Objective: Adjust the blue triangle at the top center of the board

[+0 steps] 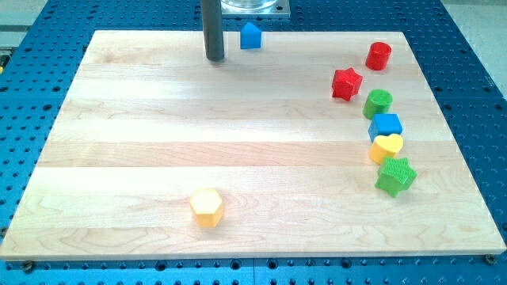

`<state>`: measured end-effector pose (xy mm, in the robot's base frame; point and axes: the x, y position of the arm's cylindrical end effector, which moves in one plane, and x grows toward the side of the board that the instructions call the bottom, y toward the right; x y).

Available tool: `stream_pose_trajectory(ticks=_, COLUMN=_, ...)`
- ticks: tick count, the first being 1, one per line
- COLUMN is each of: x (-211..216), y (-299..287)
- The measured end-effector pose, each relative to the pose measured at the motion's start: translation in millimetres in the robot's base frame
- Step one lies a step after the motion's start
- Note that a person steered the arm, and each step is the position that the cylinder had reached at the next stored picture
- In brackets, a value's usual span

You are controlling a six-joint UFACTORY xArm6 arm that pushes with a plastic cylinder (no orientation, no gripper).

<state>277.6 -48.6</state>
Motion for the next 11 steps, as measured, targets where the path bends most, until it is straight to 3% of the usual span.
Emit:
stream_pose_trajectory(ticks=1, x=24.0, y=90.2)
stream_pose_trajectory(ticks=2, x=-29.4, y=101.0)
stream_pose_trajectory(ticks=3, x=-64.8, y=79.8)
stream_pose_trajectory(ticks=4, x=-68.4, y=41.9)
stream_pose_trajectory(ticks=5, x=-53.0, y=28.5)
stream_pose_trajectory(ticks=6, x=-6.9, y=-1.7)
stream_pose_trajectory(ticks=7, x=-43.7, y=-79.4)
stream_pose_trajectory(ticks=8, x=-67.9, y=-44.2)
stream_pose_trajectory(ticks=9, x=-57.6, y=-12.7)
stream_pose_trajectory(ticks=10, x=-7.6, y=-39.8)
stream_pose_trajectory(ticks=11, x=19.9, y=92.1)
